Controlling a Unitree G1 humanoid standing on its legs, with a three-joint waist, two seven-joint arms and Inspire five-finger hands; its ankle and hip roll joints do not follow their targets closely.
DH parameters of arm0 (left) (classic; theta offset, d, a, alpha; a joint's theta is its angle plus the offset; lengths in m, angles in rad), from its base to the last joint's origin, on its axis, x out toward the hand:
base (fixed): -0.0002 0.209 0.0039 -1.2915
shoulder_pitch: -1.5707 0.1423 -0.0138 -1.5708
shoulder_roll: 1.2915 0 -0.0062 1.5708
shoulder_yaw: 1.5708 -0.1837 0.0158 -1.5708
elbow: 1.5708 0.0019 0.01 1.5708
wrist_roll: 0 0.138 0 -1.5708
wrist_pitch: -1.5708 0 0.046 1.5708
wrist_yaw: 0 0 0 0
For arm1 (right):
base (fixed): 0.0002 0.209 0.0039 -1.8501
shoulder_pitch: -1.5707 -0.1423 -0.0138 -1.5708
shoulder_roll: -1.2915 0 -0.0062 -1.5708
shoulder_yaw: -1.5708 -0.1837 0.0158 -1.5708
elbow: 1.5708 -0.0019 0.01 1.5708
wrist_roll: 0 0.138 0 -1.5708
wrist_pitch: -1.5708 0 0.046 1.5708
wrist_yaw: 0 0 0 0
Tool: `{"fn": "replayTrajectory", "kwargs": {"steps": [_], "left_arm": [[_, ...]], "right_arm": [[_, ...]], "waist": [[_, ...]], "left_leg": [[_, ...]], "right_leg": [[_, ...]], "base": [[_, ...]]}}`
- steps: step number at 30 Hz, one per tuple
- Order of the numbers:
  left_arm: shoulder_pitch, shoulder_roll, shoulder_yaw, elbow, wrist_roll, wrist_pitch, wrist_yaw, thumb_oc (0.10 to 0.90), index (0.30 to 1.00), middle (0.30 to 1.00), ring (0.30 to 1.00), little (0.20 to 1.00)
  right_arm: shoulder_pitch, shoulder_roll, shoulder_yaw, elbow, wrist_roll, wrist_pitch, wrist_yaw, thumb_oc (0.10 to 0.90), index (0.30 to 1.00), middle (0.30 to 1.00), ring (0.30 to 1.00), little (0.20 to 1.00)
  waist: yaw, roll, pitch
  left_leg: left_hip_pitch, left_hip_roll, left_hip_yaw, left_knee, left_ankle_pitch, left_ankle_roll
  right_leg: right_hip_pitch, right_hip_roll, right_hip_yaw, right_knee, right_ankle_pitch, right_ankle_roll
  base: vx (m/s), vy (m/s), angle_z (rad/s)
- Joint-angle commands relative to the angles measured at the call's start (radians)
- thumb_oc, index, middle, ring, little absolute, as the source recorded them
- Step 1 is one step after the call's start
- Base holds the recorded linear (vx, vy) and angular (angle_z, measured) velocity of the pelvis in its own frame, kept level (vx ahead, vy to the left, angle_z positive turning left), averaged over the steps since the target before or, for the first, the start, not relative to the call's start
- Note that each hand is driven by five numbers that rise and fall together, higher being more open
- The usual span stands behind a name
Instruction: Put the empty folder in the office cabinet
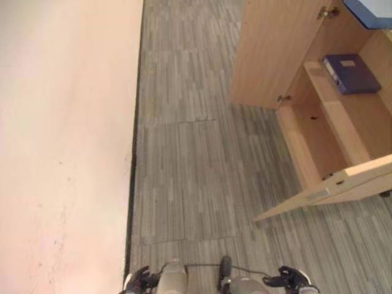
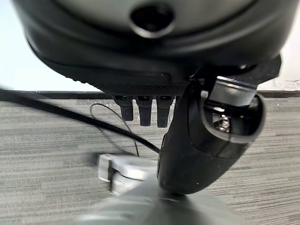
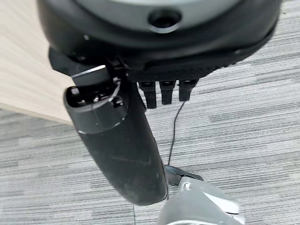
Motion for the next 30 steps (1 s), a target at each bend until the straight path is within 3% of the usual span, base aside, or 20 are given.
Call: {"fn": "replayTrajectory", "kwargs": {"steps": [1,2,5,8,11,13,15,16,17,18,19,20,21,22,23,26,27,28,29,30], "left_arm": [[0.082,-0.025,-0.044,-0.014,0.01,-0.002,-0.01,0.8,0.9,0.9,0.9,0.9],[0.091,-0.026,-0.043,-0.014,0.006,-0.003,-0.009,0.8,0.9,0.9,0.9,0.9],[0.1,-0.031,-0.036,-0.003,0.004,-0.003,-0.009,0.8,0.9,0.9,0.9,0.9],[0.119,-0.038,-0.027,0.021,0.022,0.0,-0.015,0.8,0.9,0.9,0.9,0.9],[0.121,-0.03,-0.028,0.024,0.041,0.0,-0.018,0.8,0.9,0.9,0.9,0.9],[0.113,-0.014,-0.035,0.014,0.052,0.0,-0.02,0.8,0.9,0.9,0.9,0.9],[0.113,-0.013,-0.035,0.014,0.052,0.0,-0.02,0.8,0.9,0.9,0.9,0.9],[0.098,0.002,-0.036,0.001,0.054,0.001,-0.014,0.8,0.9,0.9,0.9,0.9],[0.098,0.002,-0.036,0.001,0.054,0.001,-0.014,0.8,0.9,0.9,0.9,0.9],[0.089,0.01,-0.045,-0.008,0.06,0.004,-0.014,0.8,0.9,0.9,0.9,0.9],[0.089,0.01,-0.045,-0.008,0.06,0.004,-0.014,0.8,0.9,0.9,0.9,0.9],[0.082,0.02,-0.051,-0.013,0.068,0.008,-0.013,0.8,0.9,0.9,0.9,0.9],[0.082,0.019,-0.05,-0.013,0.068,0.008,-0.013,0.8,0.9,0.9,0.9,0.9],[0.081,0.027,-0.058,-0.013,0.077,0.013,-0.013,0.8,0.9,0.9,0.9,0.9],[0.085,0.031,-0.059,-0.011,0.081,0.016,-0.013,0.8,0.9,0.9,0.9,0.9],[0.093,0.034,-0.061,-0.012,0.084,0.014,-0.013,0.8,0.9,0.9,0.9,0.9],[0.093,0.034,-0.061,-0.012,0.084,0.014,-0.013,0.8,0.9,0.9,0.9,0.9],[0.098,0.034,-0.059,-0.014,0.083,0.013,-0.014,0.8,0.9,0.9,0.9,0.9],[0.108,0.033,-0.053,-0.017,0.079,0.011,-0.016,0.8,0.9,0.9,0.9,0.9],[0.111,0.03,-0.053,-0.018,0.078,0.009,-0.016,0.8,0.9,0.9,0.9,0.9]], "right_arm": [[0.043,-0.049,0.0,0.024,0.019,-0.008,-0.011,0.8,0.9,0.9,0.9,0.9],[0.053,-0.048,-0.004,0.028,0.015,-0.008,-0.012,0.8,0.9,0.9,0.9,0.9],[0.069,-0.043,-0.011,0.034,0.01,-0.009,-0.011,0.8,0.9,0.9,0.9,0.9],[0.107,-0.032,-0.029,0.052,-0.008,-0.003,0.003,0.8,0.9,0.9,0.9,0.9],[0.115,-0.027,-0.035,0.058,-0.015,0.0,0.007,0.8,0.9,0.9,0.9,0.9],[0.119,-0.015,-0.029,0.059,-0.02,0.005,0.017,0.8,0.9,0.9,0.9,0.9],[0.119,-0.015,-0.029,0.059,-0.02,0.005,0.017,0.8,0.9,0.9,0.9,0.9],[0.098,-0.007,-0.019,0.052,-0.023,0.008,0.019,0.8,0.9,0.9,0.9,0.9],[0.098,-0.007,-0.019,0.052,-0.023,0.008,0.019,0.8,0.9,0.9,0.9,0.9],[0.079,-0.005,-0.004,0.043,-0.033,0.011,0.02,0.8,0.9,0.9,0.9,0.9],[0.079,-0.005,-0.004,0.043,-0.033,0.011,0.02,0.8,0.9,0.9,0.9,0.9],[0.054,-0.001,0.025,0.028,-0.047,0.013,0.023,0.8,0.9,0.9,0.9,0.9],[0.054,-0.002,0.025,0.029,-0.047,0.013,0.023,0.8,0.9,0.9,0.9,0.9],[0.023,0.007,0.056,-0.017,-0.057,0.007,0.028,0.8,0.9,0.9,0.9,0.9],[0.016,0.014,0.074,-0.042,-0.058,0.004,0.032,0.8,0.9,0.9,0.9,0.9],[-0.027,0.012,0.13,-0.122,-0.076,-0.011,0.032,0.8,0.9,0.9,0.9,0.9],[-0.027,0.012,0.13,-0.122,-0.076,-0.011,0.032,0.8,0.9,0.9,0.9,0.9],[-0.04,0.011,0.14,-0.149,-0.081,-0.014,0.03,0.8,0.9,0.9,0.9,0.9],[-0.053,0.005,0.151,-0.215,-0.08,-0.018,0.029,0.8,0.9,0.9,0.9,0.9],[-0.057,0.0,0.158,-0.23,-0.084,-0.017,0.028,0.8,0.9,0.9,0.9,0.9]], "waist": [[0.028,0.036,-0.031],[0.039,0.044,-0.038],[0.049,0.042,-0.044],[0.052,0.043,-0.082],[0.056,0.036,-0.1],[0.063,0.013,-0.118],[0.064,0.012,-0.12],[0.076,0.001,-0.13],[0.076,0.001,-0.13],[0.082,0.004,-0.132],[0.082,0.005,-0.134],[0.088,0.016,-0.128],[0.088,0.017,-0.13],[0.092,0.034,-0.119],[0.088,0.035,-0.108],[0.077,0.075,-0.079],[0.076,0.075,-0.078],[0.073,0.084,-0.067],[0.062,0.096,-0.048],[0.056,0.099,-0.039]], "left_leg": [[0.035,0.012,-0.003,-0.203,0.138,0.043],[0.016,0.043,-0.027,-0.33,0.177,0.029],[0.016,0.063,-0.044,-0.442,0.202,0.015],[0.027,0.092,-0.011,-0.47,0.232,-0.002],[0.041,0.082,0.007,-0.456,0.264,-0.004],[0.005,0.04,0.035,-0.35,0.229,0.019],[0.003,0.039,0.036,-0.347,0.227,0.019],[-0.003,-0.015,0.059,-0.28,0.155,0.065],[-0.003,-0.015,0.059,-0.28,0.155,0.065],[0.017,-0.06,0.066,-0.271,0.109,0.1],[0.014,-0.059,0.065,-0.272,0.11,0.1],[0.046,-0.1,0.058,-0.271,0.076,0.135],[0.044,-0.099,0.057,-0.272,0.077,0.135],[0.098,-0.131,0.057,-0.28,0.049,0.164],[0.137,-0.142,0.055,-0.288,0.028,0.167],[0.209,-0.138,0.055,-0.325,0.014,0.169],[0.21,-0.137,0.054,-0.325,0.014,0.169],[0.229,-0.13,0.057,-0.334,0.012,0.164],[0.264,-0.118,0.069,-0.351,0.004,0.152],[0.282,-0.109,0.076,-0.357,0.0,0.146]], "right_leg": [[-0.022,-0.017,0.078,0.166,-0.137,0.087],[0.022,-0.011,0.083,0.159,-0.158,0.092],[0.073,-0.017,0.104,0.142,-0.176,0.104],[0.153,-0.038,0.133,0.109,-0.186,0.137],[0.163,-0.064,0.138,0.098,-0.169,0.151],[0.155,-0.124,0.136,0.099,-0.123,0.184],[0.153,-0.125,0.136,0.099,-0.123,0.184],[0.112,-0.186,0.127,0.174,-0.028,0.208],[0.112,-0.186,0.127,0.174,-0.028,0.208],[0.069,-0.226,0.11,0.285,0.059,0.21],[0.067,-0.224,0.11,0.284,0.06,0.21],[0.024,-0.258,0.082,0.411,0.121,0.198],[0.022,-0.257,0.082,0.41,0.123,0.197],[-0.023,-0.29,0.043,0.516,0.169,0.189],[-0.044,-0.293,0.042,0.555,0.151,0.191],[-0.138,-0.253,-0.01,0.54,0.034,0.169],[-0.136,-0.252,-0.011,0.54,0.034,0.168],[-0.161,-0.245,-0.038,0.514,0.011,0.166],[-0.194,-0.228,-0.077,0.397,-0.001,0.178],[-0.203,-0.22,-0.094,0.328,0.018,0.188]], "base": [[0.42,0.125,0.05],[0.23,0.069,0.0],[0.39,0.164,-0.1],[0.48,0.281,-0.24],[0.35,0.267,-0.24],[0.39,0.366,0.03],[0.19,0.213,-0.19],[0.28,0.32,-0.19],[0.46,0.551,-0.15],[0.19,0.231,-0.13],[0.34,0.415,-0.01],[0.15,0.185,0.03],[0.31,0.369,0.12],[0.27,0.237,0.14],[0.34,0.282,0.13],[0.19,0.088,0.01],[0.11,-0.006,-0.02],[0.15,-0.06,-0.02],[0.21,-0.094,-0.11],[0.23,-0.142,-0.24]]}}
